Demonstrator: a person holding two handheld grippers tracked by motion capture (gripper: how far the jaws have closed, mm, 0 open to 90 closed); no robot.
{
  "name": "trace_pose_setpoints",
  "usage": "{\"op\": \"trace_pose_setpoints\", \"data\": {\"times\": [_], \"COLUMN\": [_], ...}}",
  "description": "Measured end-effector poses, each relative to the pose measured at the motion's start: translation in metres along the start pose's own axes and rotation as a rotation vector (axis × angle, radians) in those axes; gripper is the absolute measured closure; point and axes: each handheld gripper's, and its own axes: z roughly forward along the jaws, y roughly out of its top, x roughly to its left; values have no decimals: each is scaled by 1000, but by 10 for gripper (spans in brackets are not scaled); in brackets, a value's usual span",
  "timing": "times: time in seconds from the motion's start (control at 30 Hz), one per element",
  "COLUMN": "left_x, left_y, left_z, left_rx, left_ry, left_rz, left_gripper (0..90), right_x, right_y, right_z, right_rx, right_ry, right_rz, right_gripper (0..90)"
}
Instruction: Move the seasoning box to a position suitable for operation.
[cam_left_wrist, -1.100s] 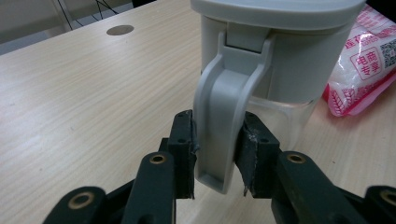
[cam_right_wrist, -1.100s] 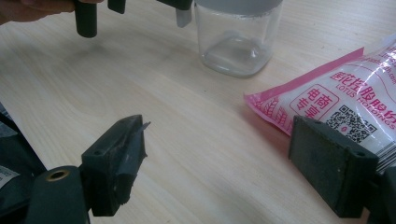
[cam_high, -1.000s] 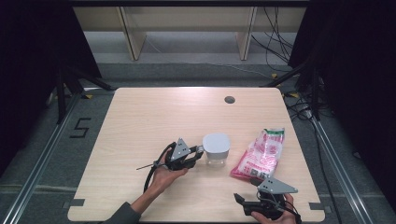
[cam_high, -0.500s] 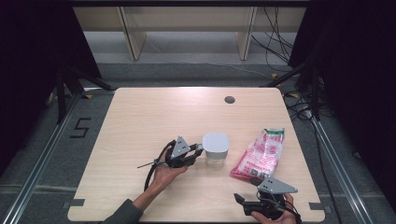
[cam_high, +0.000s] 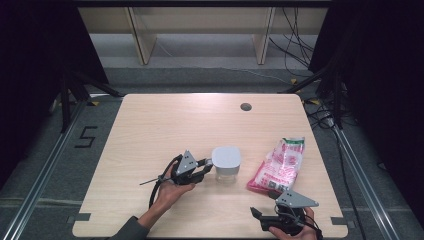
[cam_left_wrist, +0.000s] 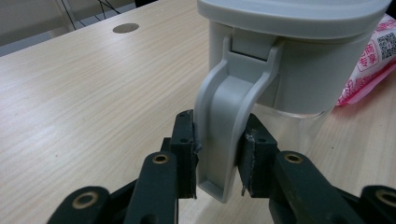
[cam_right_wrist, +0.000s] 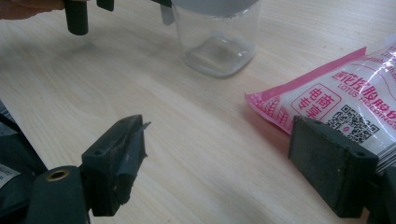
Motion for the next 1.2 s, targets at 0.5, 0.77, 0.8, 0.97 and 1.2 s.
{"op": "trace_pose_setpoints", "data": {"times": [0.5,0.77,0.8,0.97,1.2], "left_x": [-1,0,0,1,2], "left_y": [-7,-11,-11,-13,-16], "left_z": [-15,-24,-25,-29,-35], "left_rx": [1,5,7,3,3], "left_ry": [-7,-9,-5,-10,-5], "left_rz": [-11,-18,-18,-23,-40], "left_gripper": [700,700,700,700,697], "right_x": [-3,-3,-3,-1,-6], "right_y": [0,0,0,0,0], "right_z": [2,1,1,0,0], "right_rx": [-16,-20,-19,-20,-22], "right_ry": [3,-10,-7,11,7], "right_rz": [-25,-24,-24,0,-27], "right_gripper": [198,198,198,198,198]}}
